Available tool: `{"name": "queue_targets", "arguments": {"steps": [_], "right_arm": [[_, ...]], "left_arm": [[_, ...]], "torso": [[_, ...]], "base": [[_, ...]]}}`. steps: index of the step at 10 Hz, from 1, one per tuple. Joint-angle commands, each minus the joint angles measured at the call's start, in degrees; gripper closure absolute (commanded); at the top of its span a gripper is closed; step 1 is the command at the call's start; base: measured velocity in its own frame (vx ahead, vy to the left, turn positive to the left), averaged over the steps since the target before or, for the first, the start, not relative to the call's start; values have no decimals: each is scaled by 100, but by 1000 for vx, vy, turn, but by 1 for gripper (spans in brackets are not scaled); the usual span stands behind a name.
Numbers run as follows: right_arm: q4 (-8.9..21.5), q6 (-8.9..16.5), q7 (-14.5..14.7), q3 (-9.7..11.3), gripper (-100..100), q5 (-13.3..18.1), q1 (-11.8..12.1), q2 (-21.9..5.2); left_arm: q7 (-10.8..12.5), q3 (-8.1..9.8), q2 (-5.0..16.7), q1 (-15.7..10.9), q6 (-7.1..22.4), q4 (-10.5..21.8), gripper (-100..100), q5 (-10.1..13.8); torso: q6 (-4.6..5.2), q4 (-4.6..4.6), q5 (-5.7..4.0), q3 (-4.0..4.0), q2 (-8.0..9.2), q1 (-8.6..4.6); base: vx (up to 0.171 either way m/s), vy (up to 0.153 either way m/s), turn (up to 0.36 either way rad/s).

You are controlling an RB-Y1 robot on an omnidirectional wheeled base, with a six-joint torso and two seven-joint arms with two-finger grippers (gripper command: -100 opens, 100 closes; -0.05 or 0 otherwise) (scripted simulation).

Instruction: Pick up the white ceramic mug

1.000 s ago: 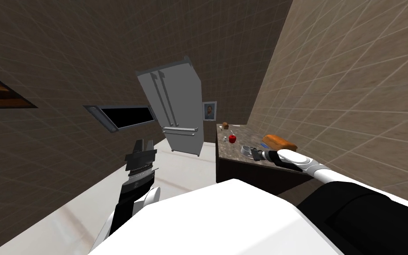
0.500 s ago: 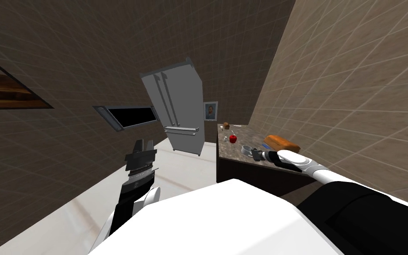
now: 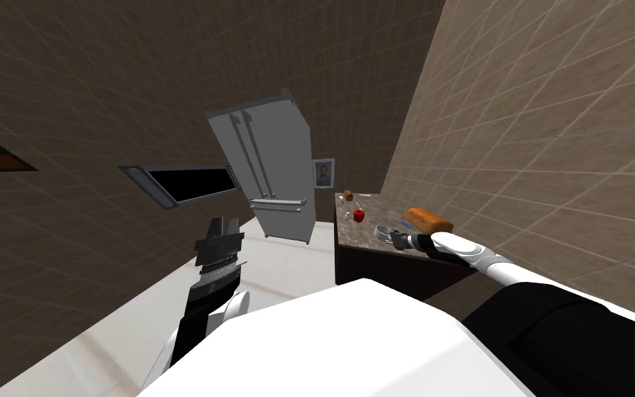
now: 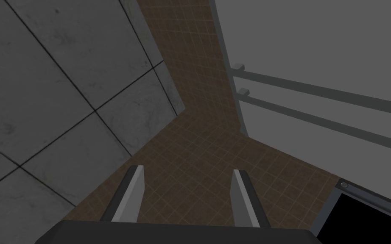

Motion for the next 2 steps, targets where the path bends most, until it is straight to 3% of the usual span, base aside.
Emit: {"name": "queue_targets", "arguments": {"steps": [1, 2], "right_arm": [[0, 0, 0, 0, 100, 0, 0, 0], [5, -21, 15, -2, 0, -1, 1, -2]], "left_arm": [[0, 0, 0, 0, 0, 0, 0, 0], [0, -1, 0, -1, 0, 0, 0, 0]], "torso": [[0, 0, 0, 0, 0, 0], [-12, 0, -1, 0, 2, 0]], "base": [[26, 13, -59], [0, 0, 0]]}}
